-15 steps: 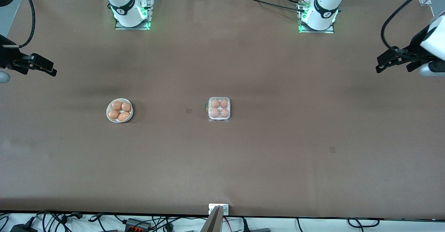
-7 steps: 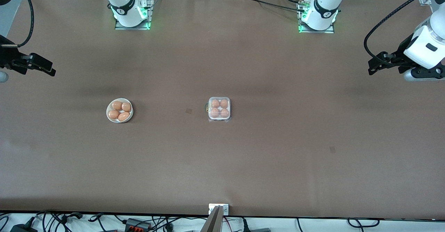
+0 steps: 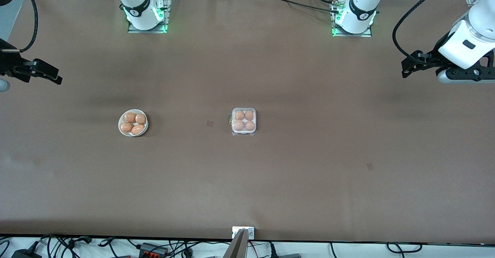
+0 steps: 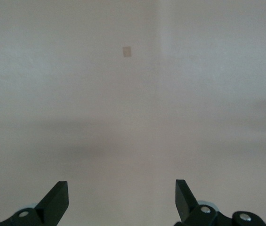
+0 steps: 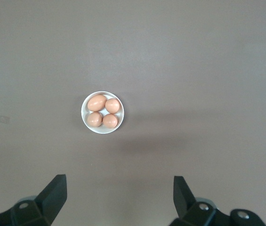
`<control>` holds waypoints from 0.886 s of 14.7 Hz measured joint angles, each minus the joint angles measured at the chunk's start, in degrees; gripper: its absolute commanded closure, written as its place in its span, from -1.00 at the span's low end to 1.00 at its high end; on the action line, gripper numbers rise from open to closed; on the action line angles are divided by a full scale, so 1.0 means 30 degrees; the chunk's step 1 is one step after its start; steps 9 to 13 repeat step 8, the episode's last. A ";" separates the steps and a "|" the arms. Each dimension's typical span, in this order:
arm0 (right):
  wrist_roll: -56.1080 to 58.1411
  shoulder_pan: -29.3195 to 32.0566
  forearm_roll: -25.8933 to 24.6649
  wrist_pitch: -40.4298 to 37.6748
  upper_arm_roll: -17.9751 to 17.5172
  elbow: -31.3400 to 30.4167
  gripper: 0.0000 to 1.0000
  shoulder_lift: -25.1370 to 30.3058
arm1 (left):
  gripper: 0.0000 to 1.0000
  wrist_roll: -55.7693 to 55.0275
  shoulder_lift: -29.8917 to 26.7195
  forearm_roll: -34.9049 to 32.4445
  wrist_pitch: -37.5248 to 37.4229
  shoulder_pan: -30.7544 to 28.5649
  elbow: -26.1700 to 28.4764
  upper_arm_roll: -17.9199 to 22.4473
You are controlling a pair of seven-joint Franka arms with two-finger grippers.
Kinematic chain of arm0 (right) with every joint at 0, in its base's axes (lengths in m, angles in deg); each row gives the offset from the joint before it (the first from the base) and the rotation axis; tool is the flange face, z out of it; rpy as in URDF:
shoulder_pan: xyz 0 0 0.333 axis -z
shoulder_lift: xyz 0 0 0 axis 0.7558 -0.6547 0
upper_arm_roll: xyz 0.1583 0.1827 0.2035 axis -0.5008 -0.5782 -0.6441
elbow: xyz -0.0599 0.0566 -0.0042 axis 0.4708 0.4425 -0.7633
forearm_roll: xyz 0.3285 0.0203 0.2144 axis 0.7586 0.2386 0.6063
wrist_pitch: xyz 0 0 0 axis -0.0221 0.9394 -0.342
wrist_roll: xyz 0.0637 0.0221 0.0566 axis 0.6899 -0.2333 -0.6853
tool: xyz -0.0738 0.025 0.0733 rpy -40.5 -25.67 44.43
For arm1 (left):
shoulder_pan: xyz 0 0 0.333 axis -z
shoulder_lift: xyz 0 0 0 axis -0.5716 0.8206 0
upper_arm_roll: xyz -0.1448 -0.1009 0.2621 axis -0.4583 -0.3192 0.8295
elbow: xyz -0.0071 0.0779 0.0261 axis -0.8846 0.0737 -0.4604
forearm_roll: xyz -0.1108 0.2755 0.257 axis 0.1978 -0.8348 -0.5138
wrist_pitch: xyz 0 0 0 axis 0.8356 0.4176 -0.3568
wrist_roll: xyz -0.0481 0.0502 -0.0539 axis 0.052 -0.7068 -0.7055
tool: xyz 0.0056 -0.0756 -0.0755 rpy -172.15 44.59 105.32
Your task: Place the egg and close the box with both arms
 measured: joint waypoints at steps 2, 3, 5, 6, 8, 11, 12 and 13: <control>0.0000 -0.0001 0.0000 0.0000 -0.0002 0.0025 -1.00 0.0000 | -1.00 0.0000 0.0000 0.0273 -0.0311 -0.0006 0.0014 0.0046; 0.0000 -0.0001 0.0000 -0.0001 -0.0002 0.0038 -1.00 0.0000 | -1.00 0.0000 0.0001 0.0308 -0.0341 -0.0002 0.0021 0.0045; 0.0000 -0.0001 0.0000 -0.0002 -0.0002 0.0051 -1.00 0.0000 | -1.00 0.0000 0.0010 0.0316 -0.0383 -0.0002 0.0027 0.0045; 0.0000 -0.0001 0.0000 -0.0002 -0.0002 0.0052 -1.00 0.0000 | -1.00 0.0000 0.0010 0.0316 -0.0449 -0.0002 0.0031 0.0045; 0.0000 -0.0001 0.0000 -0.0003 -0.0002 0.0054 -1.00 0.0000 | -1.00 0.0000 0.0010 0.0317 -0.0610 -0.0004 0.0031 0.0062; 0.0000 -0.0001 0.0000 -0.0003 -0.0002 0.0054 -1.00 0.0000 | -1.00 0.0000 0.0010 0.0317 -0.0610 -0.0004 0.0031 0.0062; 0.0000 -0.0001 0.0000 -0.0003 -0.0002 0.0054 -1.00 0.0000 | -1.00 0.0000 0.0010 0.0317 -0.0610 -0.0004 0.0031 0.0062; 0.0000 -0.0001 0.0000 -0.0003 -0.0002 0.0054 -1.00 0.0000 | -1.00 0.0000 0.0010 0.0317 -0.0610 -0.0004 0.0031 0.0062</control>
